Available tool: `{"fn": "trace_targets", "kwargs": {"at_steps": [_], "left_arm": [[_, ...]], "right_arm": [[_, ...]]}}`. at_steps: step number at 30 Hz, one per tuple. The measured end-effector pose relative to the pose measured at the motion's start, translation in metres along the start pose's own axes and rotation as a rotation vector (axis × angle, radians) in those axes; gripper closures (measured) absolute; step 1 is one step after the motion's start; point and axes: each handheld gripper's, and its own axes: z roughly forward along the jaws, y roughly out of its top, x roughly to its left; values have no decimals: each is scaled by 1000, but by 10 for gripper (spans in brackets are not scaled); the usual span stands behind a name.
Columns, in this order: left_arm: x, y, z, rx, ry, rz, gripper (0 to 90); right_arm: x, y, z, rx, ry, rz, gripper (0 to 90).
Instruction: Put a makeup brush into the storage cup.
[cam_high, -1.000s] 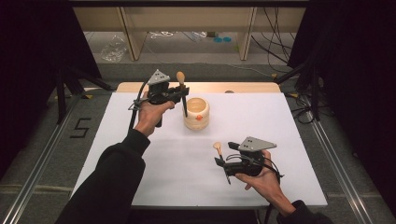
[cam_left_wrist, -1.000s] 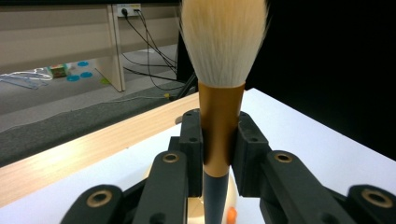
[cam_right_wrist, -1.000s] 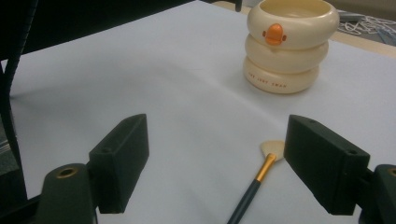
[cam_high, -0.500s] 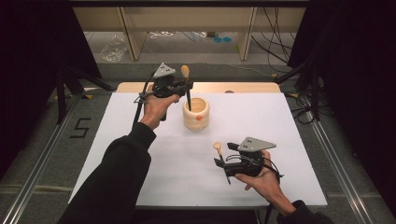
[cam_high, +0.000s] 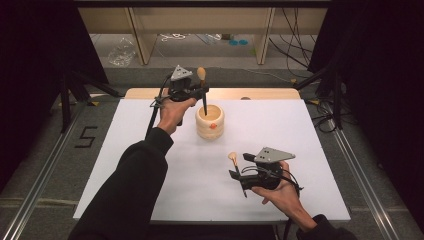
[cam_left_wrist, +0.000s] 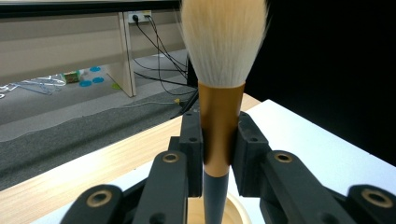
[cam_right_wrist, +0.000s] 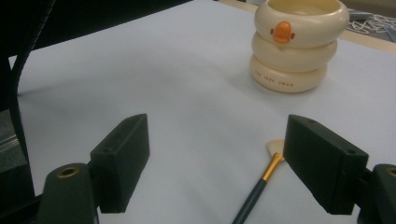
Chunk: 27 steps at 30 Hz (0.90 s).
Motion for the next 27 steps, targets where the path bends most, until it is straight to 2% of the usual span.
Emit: {"fn": "trace_targets", "kwargs": {"at_steps": [13,16,18,23,27], "left_arm": [[2,-9,18,-10,12,-29,764],[1,-11,20,-5,10,-23,764],[-1,-13,22,7,10,-4,763],[-3,-17,24,6,7,-12,763],[-2,-23,27,23,15,-15,763]], "right_arm": [[0,0,-1,-9,-1,8,231],[-1,0,-1,-3,1,8,231],[-1,0,-1,-2,2,8,231],[0,0,-1,-2,1,8,231],[0,0,-1,-5,3,9,232]]}}
